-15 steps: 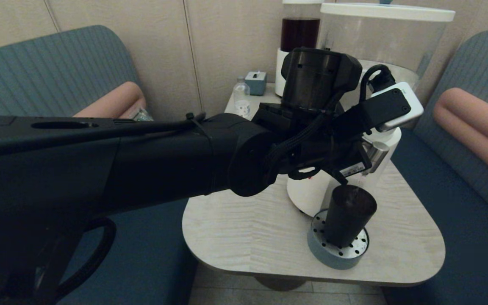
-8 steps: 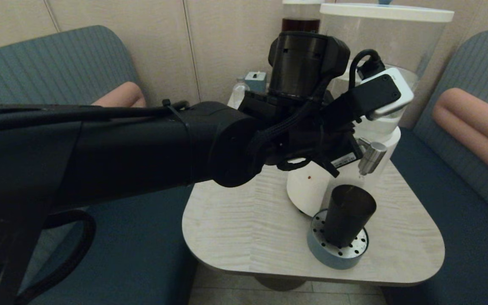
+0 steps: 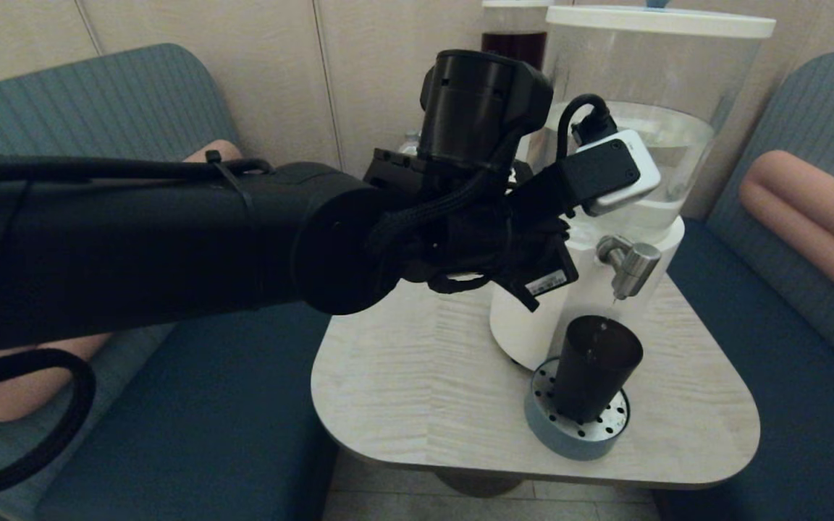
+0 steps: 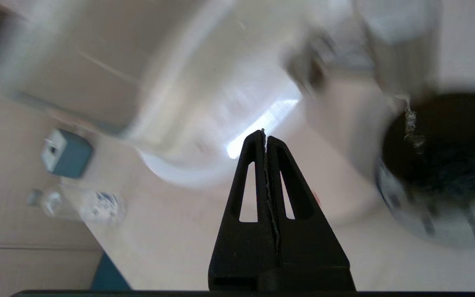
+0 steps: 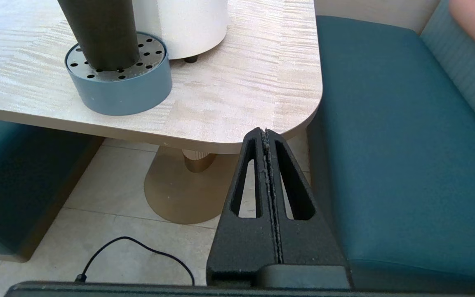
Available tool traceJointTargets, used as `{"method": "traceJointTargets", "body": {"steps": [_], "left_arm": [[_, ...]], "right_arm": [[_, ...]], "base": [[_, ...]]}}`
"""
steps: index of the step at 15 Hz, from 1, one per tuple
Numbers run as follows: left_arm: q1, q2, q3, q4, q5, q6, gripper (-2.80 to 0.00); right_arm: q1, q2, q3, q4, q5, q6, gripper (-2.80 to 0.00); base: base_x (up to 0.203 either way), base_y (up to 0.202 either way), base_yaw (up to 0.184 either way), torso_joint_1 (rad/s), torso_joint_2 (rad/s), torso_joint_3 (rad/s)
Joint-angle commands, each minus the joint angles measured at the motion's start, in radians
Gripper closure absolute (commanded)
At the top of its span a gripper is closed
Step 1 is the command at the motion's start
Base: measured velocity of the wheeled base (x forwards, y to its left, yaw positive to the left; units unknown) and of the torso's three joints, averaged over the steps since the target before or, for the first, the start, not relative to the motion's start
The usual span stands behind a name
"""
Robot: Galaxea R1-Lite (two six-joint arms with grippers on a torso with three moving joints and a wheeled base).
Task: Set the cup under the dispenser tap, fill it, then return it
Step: Turn off the faucet
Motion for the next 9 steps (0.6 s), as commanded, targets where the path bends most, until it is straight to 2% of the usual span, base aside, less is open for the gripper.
{"method": "traceJointTargets", "body": {"steps": [1, 5, 9], "left_arm": [[-0.001, -0.039, -0.001, 0.122, 0.0, 0.055, 0.0], [-0.011, -0.002, -0.13, 0.224, -0.003, 0.147, 0.0], [-0.032, 0.023, -0.135, 0.223, -0.004, 0.17, 0.0]], "right_arm": [[0.0, -0.003, 0.0, 0.0, 0.0, 0.001, 0.0], [0.0, -0.003, 0.0, 0.0, 0.0, -0.001, 0.0], [0.0, -0.003, 0.0, 0.0, 0.0, 0.001, 0.0]], "base": [[0.0, 0.0, 0.0, 0.0, 0.0, 0.0], [0.0, 0.0, 0.0, 0.0, 0.0, 0.0], [0.0, 0.0, 0.0, 0.0, 0.0, 0.0]]}}
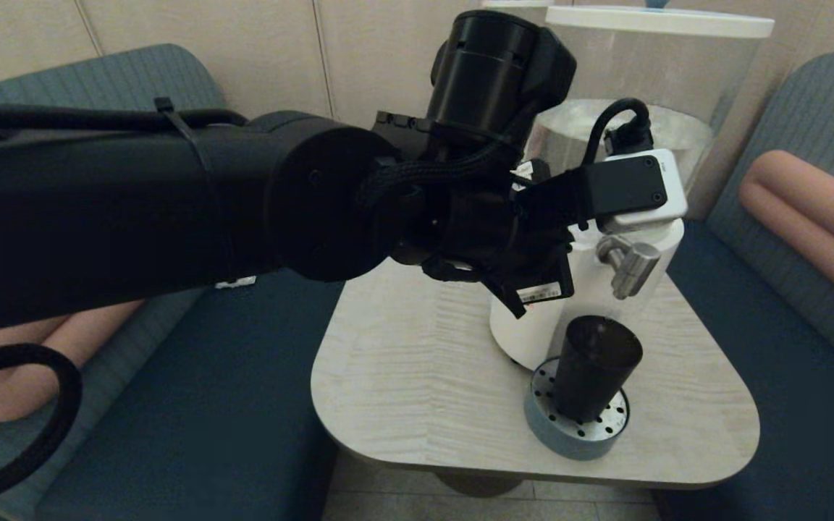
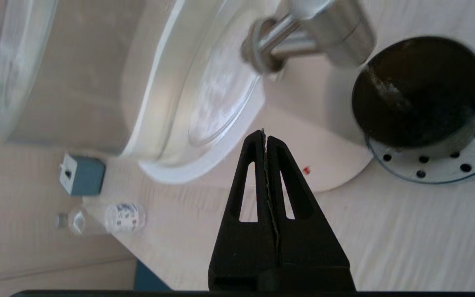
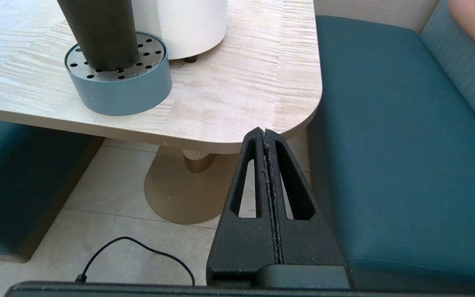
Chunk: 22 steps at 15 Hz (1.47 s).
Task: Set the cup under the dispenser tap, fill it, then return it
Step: Turn off the faucet
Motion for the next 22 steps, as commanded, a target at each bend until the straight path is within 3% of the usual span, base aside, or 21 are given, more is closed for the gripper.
{"method": "traceJointTargets", "body": {"steps": [1, 22], "left_arm": [[-0.011, 0.017, -0.002, 0.0, -0.001, 0.007, 0.0], [-0.031, 0.087, -0.007, -0.179, -0.073, 0.03, 0.0]], "right_arm": [[0.0, -0.003, 0.0, 0.0, 0.0, 0.0, 0.0], [0.0, -0.003, 0.0, 0.0, 0.0, -0.003, 0.0]], "base": [[0.0, 0.0, 0.0, 0.0, 0.0, 0.0], [0.0, 0.0, 0.0, 0.0, 0.0, 0.0]]}}
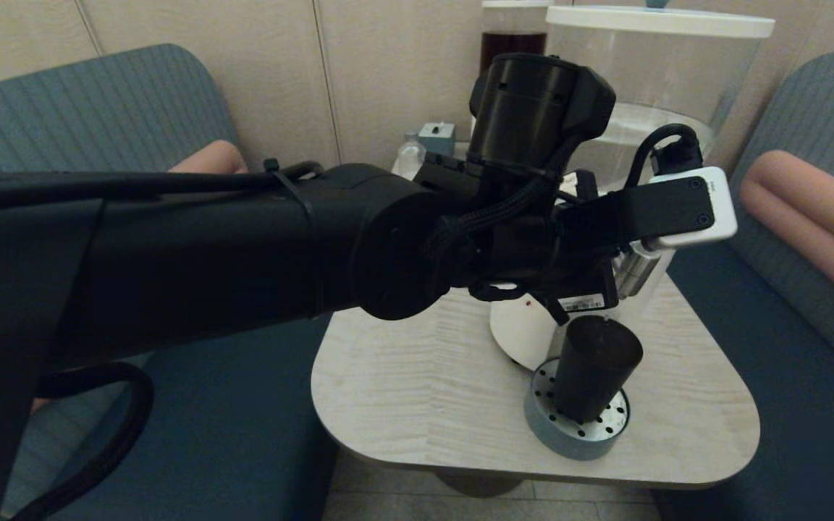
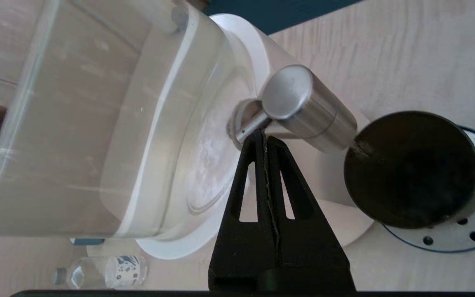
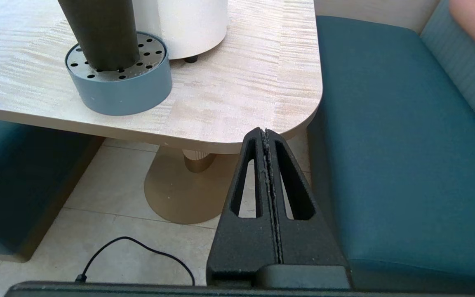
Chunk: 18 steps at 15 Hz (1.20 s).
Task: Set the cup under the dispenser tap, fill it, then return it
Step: Turn off the faucet
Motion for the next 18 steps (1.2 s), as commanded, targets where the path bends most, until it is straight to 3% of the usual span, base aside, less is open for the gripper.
{"method": "traceJointTargets", "body": {"steps": [1, 18], "left_arm": [[0.0, 0.012, -0.001, -0.012, 0.0, 0.007, 0.0], [0.001, 0.042, -0.001, -0.073, -0.002, 0.016, 0.0]], "right_arm": [[0.0, -0.003, 0.0, 0.0, 0.0, 0.001, 0.0], [0.0, -0.003, 0.0, 0.0, 0.0, 0.001, 0.0]], "base": [[0.0, 0.0, 0.0, 0.0, 0.0, 0.0], [0.0, 0.0, 0.0, 0.0, 0.0, 0.0]]}}
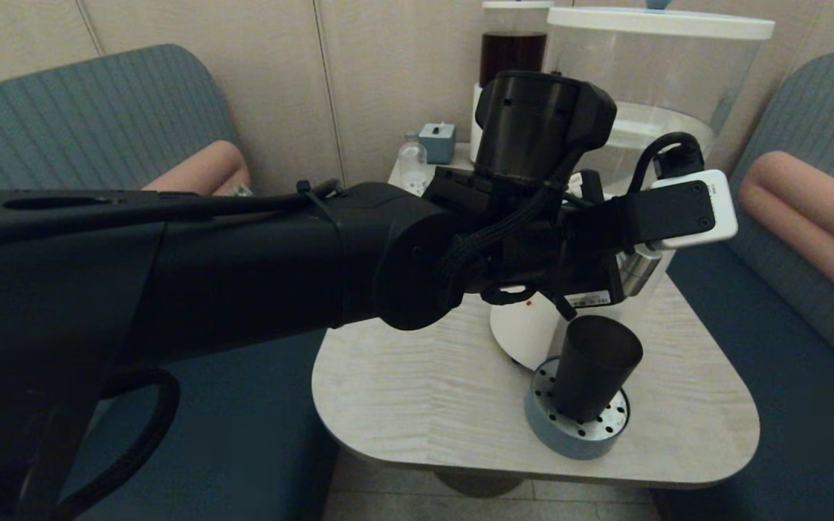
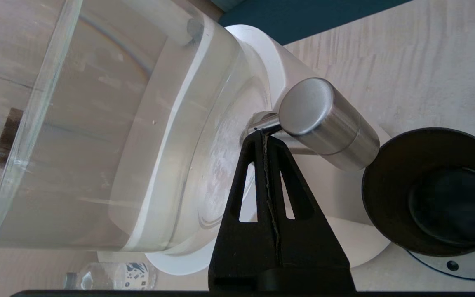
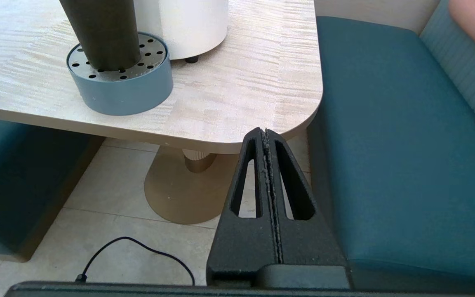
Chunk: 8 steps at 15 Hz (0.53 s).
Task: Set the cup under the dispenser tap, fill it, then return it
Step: Turn off the faucet
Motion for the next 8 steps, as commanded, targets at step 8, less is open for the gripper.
{"method": "traceJointTargets", "body": {"steps": [8], "left_arm": [[0.0, -0.003, 0.0, -0.015, 0.0, 0.006, 0.0]], "right_arm": [[0.0, -0.003, 0.0, 0.0, 0.0, -0.002, 0.0]], "base": [[0.0, 0.0, 0.0, 0.0, 0.0, 0.0]]}}
